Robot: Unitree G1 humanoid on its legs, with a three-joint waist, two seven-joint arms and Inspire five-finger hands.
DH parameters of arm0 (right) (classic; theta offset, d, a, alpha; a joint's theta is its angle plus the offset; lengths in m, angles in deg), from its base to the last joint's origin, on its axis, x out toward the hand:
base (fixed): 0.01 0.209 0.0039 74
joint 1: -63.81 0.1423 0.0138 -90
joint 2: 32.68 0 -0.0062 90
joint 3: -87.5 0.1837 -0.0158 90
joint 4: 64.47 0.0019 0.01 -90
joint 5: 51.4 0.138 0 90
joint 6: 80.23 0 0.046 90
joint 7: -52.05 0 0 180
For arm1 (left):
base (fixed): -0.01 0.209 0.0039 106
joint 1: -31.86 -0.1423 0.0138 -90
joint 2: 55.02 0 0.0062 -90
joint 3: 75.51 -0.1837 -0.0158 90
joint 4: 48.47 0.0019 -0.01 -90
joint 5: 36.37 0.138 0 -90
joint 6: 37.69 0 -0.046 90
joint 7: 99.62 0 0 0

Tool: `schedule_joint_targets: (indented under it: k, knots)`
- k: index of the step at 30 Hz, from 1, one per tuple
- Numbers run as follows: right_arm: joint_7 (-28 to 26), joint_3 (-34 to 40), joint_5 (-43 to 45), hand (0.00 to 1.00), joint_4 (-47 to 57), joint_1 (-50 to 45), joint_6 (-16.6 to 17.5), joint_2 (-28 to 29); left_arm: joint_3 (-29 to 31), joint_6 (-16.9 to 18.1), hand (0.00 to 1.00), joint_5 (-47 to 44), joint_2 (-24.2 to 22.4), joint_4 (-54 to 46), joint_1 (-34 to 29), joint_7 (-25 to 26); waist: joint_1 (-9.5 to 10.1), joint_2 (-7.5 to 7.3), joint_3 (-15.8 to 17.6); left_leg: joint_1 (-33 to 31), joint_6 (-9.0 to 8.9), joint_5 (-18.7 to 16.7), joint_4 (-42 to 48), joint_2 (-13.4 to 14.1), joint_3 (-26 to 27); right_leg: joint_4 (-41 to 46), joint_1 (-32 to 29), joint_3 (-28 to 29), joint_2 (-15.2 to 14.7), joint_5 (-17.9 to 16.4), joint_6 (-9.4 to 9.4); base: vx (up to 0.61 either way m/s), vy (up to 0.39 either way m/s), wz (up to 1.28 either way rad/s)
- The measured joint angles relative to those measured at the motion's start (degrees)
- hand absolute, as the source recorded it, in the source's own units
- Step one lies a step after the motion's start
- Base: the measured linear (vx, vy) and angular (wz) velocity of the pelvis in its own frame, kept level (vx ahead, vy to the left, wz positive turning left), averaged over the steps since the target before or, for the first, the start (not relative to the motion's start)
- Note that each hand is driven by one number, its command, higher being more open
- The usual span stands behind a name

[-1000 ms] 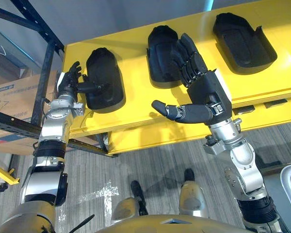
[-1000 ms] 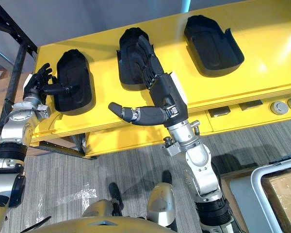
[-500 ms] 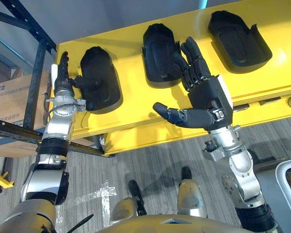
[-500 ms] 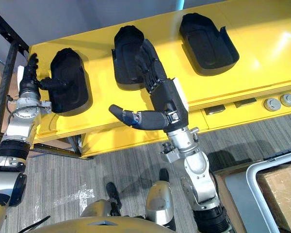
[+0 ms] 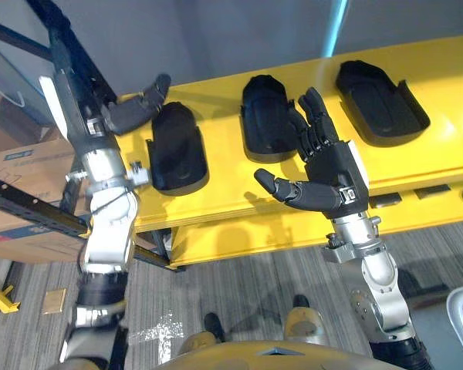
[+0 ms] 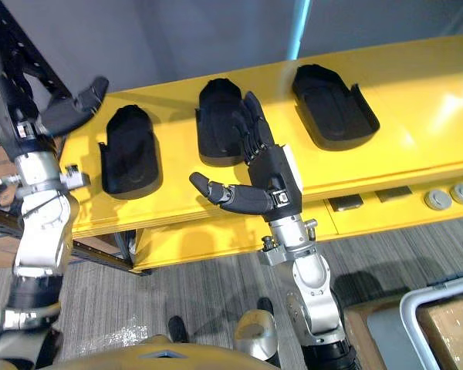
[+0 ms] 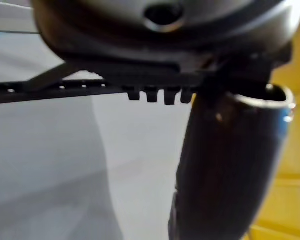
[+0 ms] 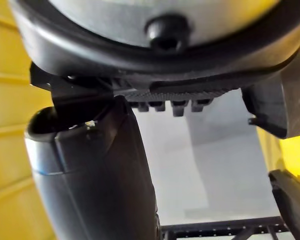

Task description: Walk over and take three plastic housings, then place them on the shelf

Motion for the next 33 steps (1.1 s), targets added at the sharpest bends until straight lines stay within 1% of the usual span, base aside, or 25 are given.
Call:
schedule_joint_targets:
  k: [1, 2, 3, 5, 6, 8, 10, 12, 14, 16, 19, 22, 23, 24, 27, 29, 30, 32, 33]
  knots:
    - [0.7, 0.0, -0.9, 1.0, -0.1, -0.4, 0.1, 0.4, -0.5, 0.1, 1.0, 0.0, -0.6, -1.3, -2.1, -0.8, 0.27, -0.01, -0.2, 0.0, -0.01, 0.0, 0.0, 0.0, -0.4, -0.2, 0.3, -0.4, 0.0, 0.0, 0.0, 0.0, -0.007, 0.24]
    - [1.8, -0.1, -1.6, 1.0, -0.4, -0.9, 0.4, 1.2, -1.6, 0.4, 1.0, 0.0, -1.8, -3.3, -6.2, -2.5, 0.91, -0.21, -0.7, -0.1, -0.02, 0.0, 0.0, 0.0, -0.8, -0.5, 0.7, -0.9, 0.0, 0.0, 0.03, -0.01, -0.003, 0.22]
    - [2.7, -0.2, -1.9, 1.0, -0.6, -1.2, 0.4, 1.4, -2.6, 0.9, 1.0, 0.0, -2.4, -4.3, -8.5, -3.6, 1.39, -0.34, -1.0, -0.2, -0.03, 0.0, 0.0, 0.0, -1.1, -0.8, 1.1, -1.4, 0.0, 0.0, 0.08, -0.01, -0.005, 0.25]
    - [4.7, -0.4, -3.9, 1.0, -0.6, -1.8, 1.7, 2.0, -4.1, 2.8, 1.0, 2.1, -3.6, -4.9, -12.8, -5.5, 2.28, -0.56, -2.1, -1.1, -0.06, 0.0, -0.1, 0.1, -2.1, -1.2, 1.3, -2.5, 0.0, 0.1, 0.11, -0.02, -0.005, 0.25]
    - [5.0, -0.5, -3.9, 1.0, -0.6, -2.0, 2.2, 2.2, -4.5, 2.9, 1.0, 2.6, -3.6, -4.8, -13.5, -5.8, 2.62, -0.66, -2.2, -1.2, -0.09, 0.1, -0.1, 0.1, -2.3, -1.3, 1.4, -2.7, 0.0, 0.1, 0.14, -0.01, -0.002, 0.21]
    - [6.6, -1.0, -4.8, 1.0, -0.6, -2.1, 3.3, 2.4, -5.1, 4.8, 1.0, 2.2, -3.7, -4.8, -16.7, -8.0, 2.8, -0.9, -2.7, -2.2, -0.16, 0.3, -0.1, 0.1, -3.3, -1.9, 1.4, -3.7, 0.0, 0.2, 0.17, -0.01, -0.003, 0.21]
    - [7.4, -1.0, -6.0, 1.0, -0.6, -2.1, 4.1, 2.4, -5.6, 6.0, 1.0, 1.3, -3.7, -4.8, -18.0, -9.9, 3.05, -0.96, -2.9, -3.2, -0.14, 0.7, -0.1, 0.1, -3.8, -1.9, 0.7, -4.3, 0.0, 0.4, 0.07, 0.0, -0.001, 0.18]
    - [8.3, -1.2, -6.0, 1.0, -0.6, -2.1, 4.1, 2.3, -6.5, 6.7, 1.0, -1.0, -3.7, -4.7, -18.2, -13.1, 3.27, -1.01, -3.0, -4.0, -0.13, 1.2, -0.1, 0.1, -4.4, -2.0, 0.3, -4.9, 0.0, 0.4, 0.02, 0.0, -0.006, 0.17]
    - [9.3, -2.0, -6.1, 1.0, -0.7, -2.0, 4.1, 1.9, -8.6, 7.7, 1.0, -2.9, -3.7, -4.7, -19.2, -15.8, 3.76, -0.99, -3.0, -5.0, -0.13, 1.4, -0.1, 0.1, -4.7, -1.9, -0.5, -5.2, 0.0, 0.6, -0.1, 0.01, -0.003, 0.08]
    - [10.0, -2.3, -6.2, 1.0, -0.8, -2.0, 4.1, 1.5, -10.0, 7.7, 1.0, -2.9, -3.7, -3.9, -19.5, -16.5, 4.08, -1.02, -2.9, -5.3, -0.14, 1.4, -0.1, 0.1, -4.8, -1.9, -1.0, -5.1, 0.0, 0.7, -0.15, 0.0, 0.0, 0.0]
    - [11.2, -2.7, -6.5, 1.0, -1.2, -1.3, 4.1, 1.1, -10.7, 7.7, 1.0, -2.8, -3.7, 0.3, -19.4, -16.9, 4.06, -1.03, -2.8, -6.2, -0.15, 1.6, -0.1, 0.1, -5.0, -1.9, -1.8, -5.2, 0.0, 0.7, -0.21, 0.0, 0.0, 0.02]
    - [12.6, -2.8, -8.1, 1.0, -1.3, 0.2, 4.1, 0.9, -10.7, 7.7, 1.0, -2.2, -3.6, 5.9, -18.2, -14.1, 3.82, -0.98, -1.6, -7.0, -0.13, 1.9, -0.1, 0.1, -4.9, -1.7, -2.7, -5.1, 0.0, 0.9, -0.3, -0.01, 0.002, 0.0]
    - [13.0, -2.9, -8.1, 1.0, -1.3, 0.8, 4.3, 0.6, -10.7, 7.7, 1.0, -1.2, -3.6, 8.1, -17.1, -12.7, 3.86, -0.98, -0.9, -7.3, -0.11, 2.1, -0.1, 0.1, -4.9, -1.5, -3.3, -4.9, 0.0, 0.9, -0.34, -0.04, 0.005, -0.01]
    - [13.3, -2.9, -8.1, 1.0, -1.4, 1.8, 4.4, -0.1, -10.7, 7.7, 1.0, -0.7, -3.6, 10.4, -15.6, -10.9, 3.82, -1.11, 0.5, -7.7, -0.1, 2.3, -0.1, 0.1, -4.9, -1.1, -3.9, -4.9, -0.1, 1.0, -0.36, -0.04, 0.005, -0.01]
    - [13.4, -2.9, -8.1, 1.0, -2.3, 2.9, 4.4, -0.7, -10.7, 7.4, 1.0, 1.0, -3.5, 12.1, -14.3, -8.2, 3.86, -1.3, 1.3, -9.0, -0.04, 2.7, -0.1, 0.1, -4.9, -0.5, -5.6, -4.6, -0.1, 1.0, -0.45, -0.02, 0.002, -0.01]
    - [13.4, -2.9, -8.1, 1.0, -3.2, 3.4, 4.4, -0.7, -10.7, 7.1, 1.0, 4.6, -3.3, 12.4, -13.3, -4.7, 4.05, -1.37, 2.2, -9.0, -0.05, 2.7, -0.1, 0.1, -4.5, 0.0, -6.2, -3.9, -0.1, 1.0, -0.52, 0.01, 0.001, -0.09]
    - [13.4, -2.9, -8.1, 1.0, -3.2, 3.4, 4.4, -0.7, -10.7, 7.1, 1.0, 5.5, -3.2, 12.9, -12.7, -3.8, 4.07, -1.28, 2.4, -9.0, -0.05, 2.7, -0.1, 0.1, -4.4, 0.0, -6.2, -3.9, -0.1, 1.0, -0.52, 0.01, 0.001, -0.07]
    - [13.3, -2.9, -8.1, 1.0, -3.2, 4.3, 4.4, -0.8, -10.6, 7.1, 1.0, 9.2, -3.1, 14.7, -9.9, 1.6, 3.86, -1.18, 3.1, -8.9, -0.06, 2.7, -0.1, 0.1, -4.3, 0.3, -6.4, -3.6, -0.1, 0.9, -0.57, -0.01, 0.003, -0.06]
    - [13.3, -2.9, -8.1, 1.0, -3.2, 4.5, 4.4, -0.8, -10.6, 7.1, 1.0, 10.1, -3.1, 14.9, -9.3, 2.9, 3.76, -1.19, 3.3, -9.0, -0.07, 2.7, -0.1, 0.1, -4.2, 0.4, -6.6, -3.5, -0.1, 0.9, -0.59, -0.03, 0.006, -0.06]
